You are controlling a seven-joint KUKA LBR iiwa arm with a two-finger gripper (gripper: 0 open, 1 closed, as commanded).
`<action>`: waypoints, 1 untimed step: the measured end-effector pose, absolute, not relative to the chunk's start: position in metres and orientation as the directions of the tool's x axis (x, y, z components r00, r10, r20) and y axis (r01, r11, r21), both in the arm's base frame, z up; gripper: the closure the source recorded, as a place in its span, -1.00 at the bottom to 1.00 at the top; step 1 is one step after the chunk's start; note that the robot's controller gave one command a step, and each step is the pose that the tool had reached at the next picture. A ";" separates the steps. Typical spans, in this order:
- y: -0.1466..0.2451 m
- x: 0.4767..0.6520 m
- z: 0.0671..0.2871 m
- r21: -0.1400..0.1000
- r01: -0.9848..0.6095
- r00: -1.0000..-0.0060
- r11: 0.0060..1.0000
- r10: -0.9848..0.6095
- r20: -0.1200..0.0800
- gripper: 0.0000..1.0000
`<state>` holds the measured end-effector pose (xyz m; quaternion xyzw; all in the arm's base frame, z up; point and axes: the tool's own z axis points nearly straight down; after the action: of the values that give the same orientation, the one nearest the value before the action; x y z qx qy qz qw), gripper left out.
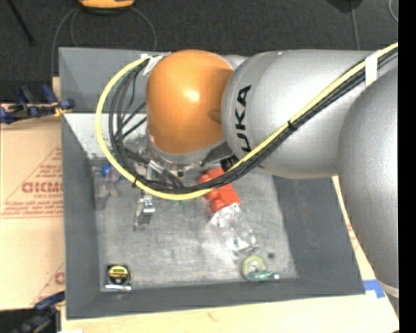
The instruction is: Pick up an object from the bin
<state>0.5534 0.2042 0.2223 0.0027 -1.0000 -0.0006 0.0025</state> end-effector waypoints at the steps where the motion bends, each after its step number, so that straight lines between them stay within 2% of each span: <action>1: 0.160 0.639 0.130 -0.001 0.135 -0.991 0.991 0.135 0.000 -1.00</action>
Offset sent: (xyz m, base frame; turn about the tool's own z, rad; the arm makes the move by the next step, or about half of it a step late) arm 0.0848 -0.0407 -0.0886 0.1414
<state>0.6393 0.1604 0.1302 -0.0677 -0.9977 0.0003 -0.0002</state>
